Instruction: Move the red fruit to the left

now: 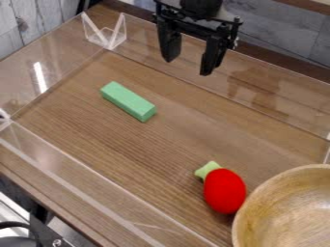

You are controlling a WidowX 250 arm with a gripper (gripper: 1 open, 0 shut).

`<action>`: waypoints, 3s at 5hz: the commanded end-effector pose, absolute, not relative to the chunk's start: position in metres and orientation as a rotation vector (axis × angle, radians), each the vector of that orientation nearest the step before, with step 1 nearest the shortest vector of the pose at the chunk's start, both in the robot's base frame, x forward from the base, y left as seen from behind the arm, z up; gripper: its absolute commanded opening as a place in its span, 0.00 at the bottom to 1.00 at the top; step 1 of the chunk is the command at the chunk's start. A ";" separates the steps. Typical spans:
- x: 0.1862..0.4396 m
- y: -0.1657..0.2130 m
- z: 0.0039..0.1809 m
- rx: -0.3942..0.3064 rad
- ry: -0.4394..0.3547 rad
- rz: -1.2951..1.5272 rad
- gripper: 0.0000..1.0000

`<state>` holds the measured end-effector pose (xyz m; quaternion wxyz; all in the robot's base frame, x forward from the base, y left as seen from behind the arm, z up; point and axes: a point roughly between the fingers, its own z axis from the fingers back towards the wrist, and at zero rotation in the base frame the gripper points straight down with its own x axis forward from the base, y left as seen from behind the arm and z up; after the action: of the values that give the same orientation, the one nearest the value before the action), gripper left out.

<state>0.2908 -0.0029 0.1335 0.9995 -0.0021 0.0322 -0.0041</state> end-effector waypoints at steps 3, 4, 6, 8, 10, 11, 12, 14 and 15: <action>0.243 -0.070 0.069 -0.073 0.116 0.118 1.00; 0.226 -0.094 0.062 -0.113 0.084 0.248 1.00; 0.223 -0.098 0.047 -0.151 0.018 0.302 1.00; 0.227 -0.098 0.053 -0.140 -0.013 0.309 1.00; 0.236 -0.096 0.079 -0.138 -0.037 0.358 1.00; 0.240 -0.091 0.085 -0.140 -0.044 0.396 1.00; 0.235 -0.096 0.074 -0.137 -0.044 0.372 1.00; 0.222 -0.101 0.061 -0.121 -0.035 0.299 1.00; 0.218 -0.101 0.062 -0.115 -0.031 0.267 1.00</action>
<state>0.2134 -0.0984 0.0516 0.9893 -0.0478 0.0047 0.1377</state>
